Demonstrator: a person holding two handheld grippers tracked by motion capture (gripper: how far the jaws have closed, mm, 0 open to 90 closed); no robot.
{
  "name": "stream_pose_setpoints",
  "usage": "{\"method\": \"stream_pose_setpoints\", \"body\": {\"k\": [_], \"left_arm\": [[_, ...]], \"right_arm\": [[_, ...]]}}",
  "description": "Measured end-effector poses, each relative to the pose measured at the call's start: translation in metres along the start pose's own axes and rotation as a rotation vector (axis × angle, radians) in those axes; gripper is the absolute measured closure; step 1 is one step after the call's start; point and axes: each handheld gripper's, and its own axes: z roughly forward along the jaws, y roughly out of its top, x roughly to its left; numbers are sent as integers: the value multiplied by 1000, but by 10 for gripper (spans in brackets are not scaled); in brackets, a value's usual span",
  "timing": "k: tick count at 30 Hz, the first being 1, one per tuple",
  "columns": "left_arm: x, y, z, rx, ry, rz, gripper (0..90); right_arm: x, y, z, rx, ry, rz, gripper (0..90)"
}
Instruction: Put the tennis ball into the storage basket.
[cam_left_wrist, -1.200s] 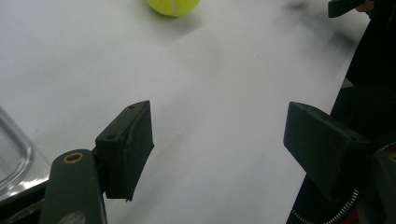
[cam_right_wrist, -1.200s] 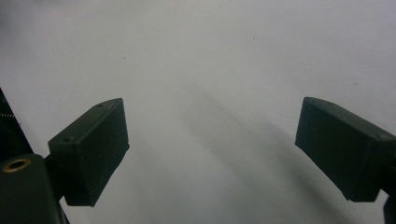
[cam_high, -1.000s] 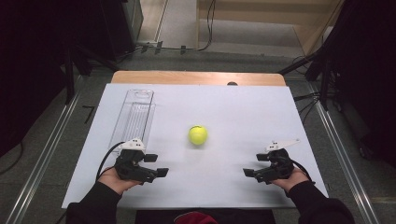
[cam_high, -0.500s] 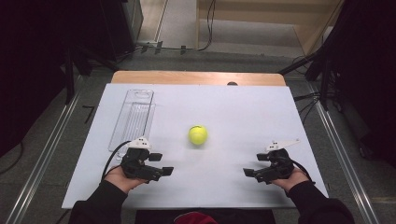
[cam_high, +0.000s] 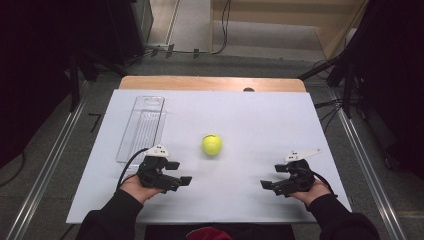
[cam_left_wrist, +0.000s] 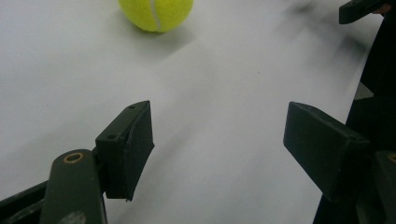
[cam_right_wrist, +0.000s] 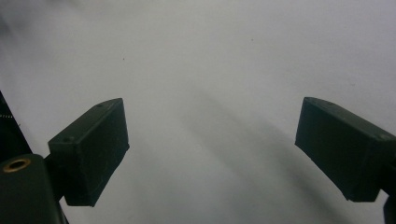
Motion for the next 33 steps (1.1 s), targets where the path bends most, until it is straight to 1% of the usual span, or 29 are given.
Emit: {"method": "stream_pose_setpoints", "body": {"k": [6, 8, 10, 11, 12, 13, 25, 30, 33], "left_arm": [[0, 5, 4, 0, 6, 0, 247], [0, 6, 5, 2, 21, 10, 247], [0, 8, 6, -4, 28, 9, 247], [0, 9, 6, -8, 27, 3, 247], [0, 10, 6, -7, 26, 7, 247], [0, 11, 7, -12, 24, -2, 247], [4, 24, 14, -15, 26, 5, 247], [7, 26, 17, -21, 27, 2, 247], [8, 28, 17, -22, 33, 8, 247]], "right_arm": [[0, 0, 0, -1, 2, -1, 78], [0, 0, 0, -1, 4, -3, 78], [0, 0, 0, -1, 4, -3, 78], [0, 0, 0, -1, 4, -2, 78], [0, 0, 0, -1, 5, -2, 78], [0, 0, 0, -1, 5, -3, 78], [1, 1, 0, -4, 8, -3, 78], [2, 1, 1, -6, 8, -2, 78], [2, 1, 1, -3, 9, -5, 78]]}}
